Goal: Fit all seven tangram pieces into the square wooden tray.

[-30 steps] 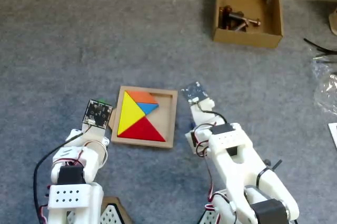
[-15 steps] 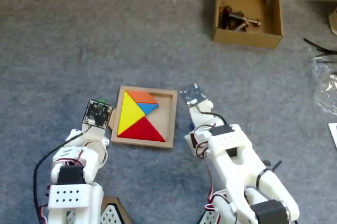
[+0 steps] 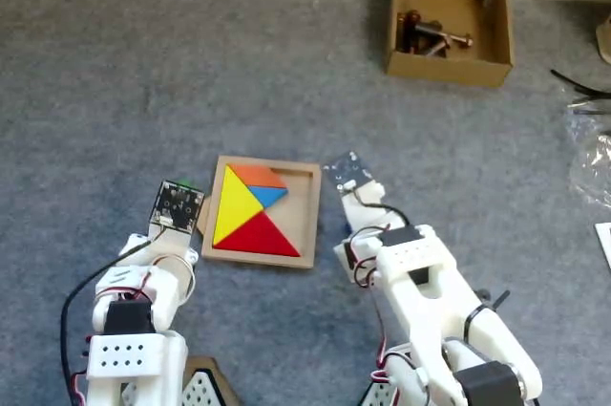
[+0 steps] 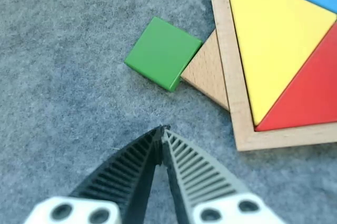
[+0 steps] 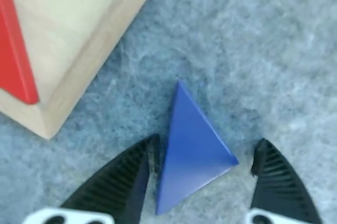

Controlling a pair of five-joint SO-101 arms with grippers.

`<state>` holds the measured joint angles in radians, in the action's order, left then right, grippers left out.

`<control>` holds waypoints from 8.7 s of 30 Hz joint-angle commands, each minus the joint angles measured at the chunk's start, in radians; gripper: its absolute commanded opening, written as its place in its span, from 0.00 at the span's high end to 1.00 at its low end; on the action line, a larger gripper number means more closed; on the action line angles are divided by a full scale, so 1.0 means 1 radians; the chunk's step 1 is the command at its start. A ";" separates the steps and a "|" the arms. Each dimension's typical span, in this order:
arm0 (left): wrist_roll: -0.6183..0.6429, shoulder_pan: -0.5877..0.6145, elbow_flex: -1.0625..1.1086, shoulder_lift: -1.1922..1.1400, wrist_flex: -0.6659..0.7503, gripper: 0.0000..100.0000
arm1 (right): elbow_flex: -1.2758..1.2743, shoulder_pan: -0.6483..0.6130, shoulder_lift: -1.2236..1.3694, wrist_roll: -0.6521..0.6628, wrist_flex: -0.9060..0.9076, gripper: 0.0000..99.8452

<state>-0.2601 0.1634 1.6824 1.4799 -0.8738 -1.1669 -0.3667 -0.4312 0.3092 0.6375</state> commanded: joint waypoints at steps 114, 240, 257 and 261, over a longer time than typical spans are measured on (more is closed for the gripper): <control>-0.008 -0.012 0.022 0.015 -0.003 0.99 | 0.160 -0.013 0.257 -0.078 0.193 0.99; -0.008 -0.012 0.022 0.015 -0.003 0.99 | 1.159 -0.180 0.691 -0.077 0.469 0.99; -0.008 -0.012 0.022 0.015 -0.003 0.99 | 1.161 -0.131 0.731 -0.075 0.435 0.99; -0.008 -0.012 0.022 0.015 -0.003 0.99 | 1.161 -0.131 0.731 -0.075 0.433 0.99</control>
<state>-0.2601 0.1634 1.6824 1.4799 -0.8738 -0.0575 -0.5125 0.3191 0.2386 1.0978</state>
